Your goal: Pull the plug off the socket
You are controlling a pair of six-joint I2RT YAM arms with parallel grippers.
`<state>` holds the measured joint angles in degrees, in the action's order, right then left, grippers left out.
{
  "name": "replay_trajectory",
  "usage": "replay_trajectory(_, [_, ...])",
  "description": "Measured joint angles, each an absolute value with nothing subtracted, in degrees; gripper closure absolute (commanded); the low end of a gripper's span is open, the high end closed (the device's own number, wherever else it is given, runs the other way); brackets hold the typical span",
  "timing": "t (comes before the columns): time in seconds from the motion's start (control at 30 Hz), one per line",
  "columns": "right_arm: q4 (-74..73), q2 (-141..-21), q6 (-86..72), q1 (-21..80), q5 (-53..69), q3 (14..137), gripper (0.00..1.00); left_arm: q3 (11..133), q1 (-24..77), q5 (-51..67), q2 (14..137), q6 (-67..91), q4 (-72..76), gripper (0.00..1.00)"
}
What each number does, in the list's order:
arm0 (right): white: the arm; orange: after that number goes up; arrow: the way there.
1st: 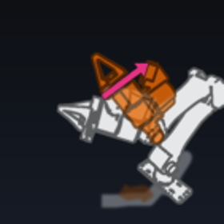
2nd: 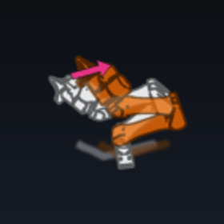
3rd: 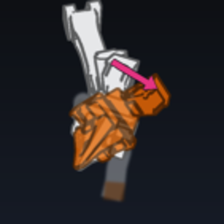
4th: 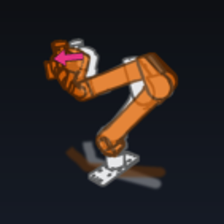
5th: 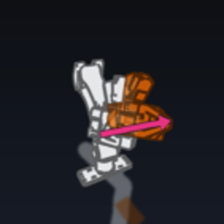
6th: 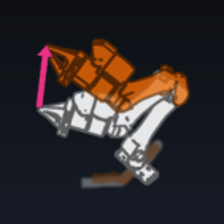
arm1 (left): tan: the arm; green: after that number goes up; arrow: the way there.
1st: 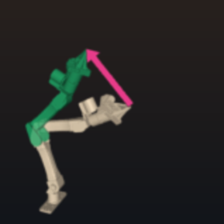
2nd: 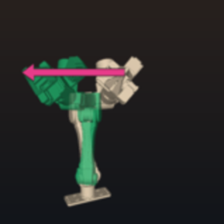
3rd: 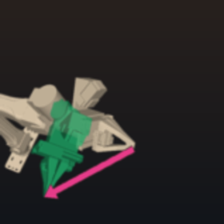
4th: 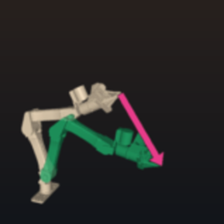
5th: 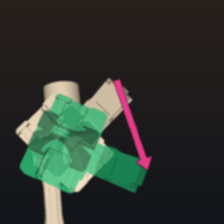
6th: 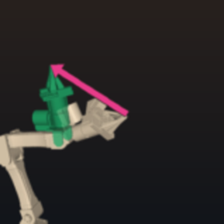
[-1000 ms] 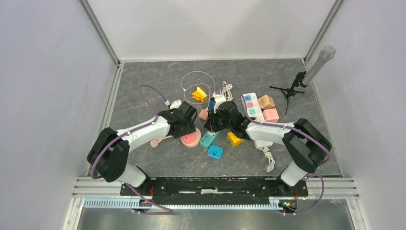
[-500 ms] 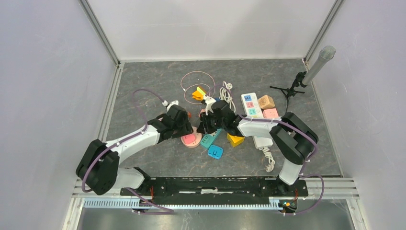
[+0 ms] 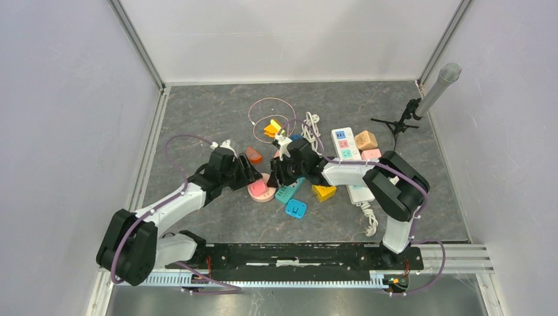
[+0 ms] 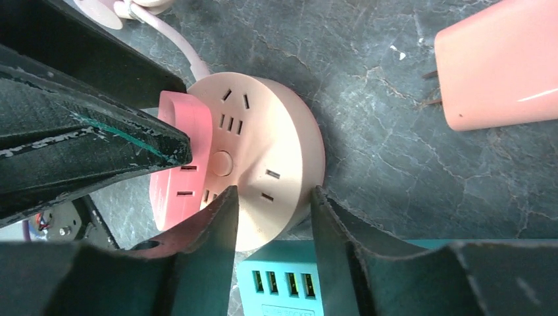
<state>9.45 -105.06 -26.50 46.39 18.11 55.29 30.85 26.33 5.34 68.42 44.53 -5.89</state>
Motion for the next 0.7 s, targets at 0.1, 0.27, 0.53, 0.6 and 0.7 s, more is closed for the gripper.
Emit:
replay_trajectory(0.1, [10.15, -105.08, -26.65, 46.39, 19.42, 55.29, 0.33, 29.82, 25.71, 6.5, 67.18, 44.51, -4.78, 0.36])
replay_trajectory(0.27, [13.47, -105.08, -26.7, 45.98, 21.43, 54.41, 0.26, 30.13, 25.47, 5.78, 66.04, 44.01, -5.3, 0.16])
replay_trajectory(0.53, [16.84, -105.08, -27.18, 46.3, 25.19, 53.82, 0.24, 35.9, 25.5, 2.55, 67.18, 43.38, -11.44, 0.06])
replay_trajectory(0.6, [16.97, -105.12, -27.16, 46.3, 25.32, 53.82, 0.25, 37.36, 25.5, 1.96, 68.01, 43.38, -13.06, 0.08])
replay_trajectory(0.7, [17.15, -105.51, -27.16, 46.35, 25.43, 53.87, 0.25, 40.05, 25.52, 0.51, 70.3, 43.4, -17.47, 0.11])
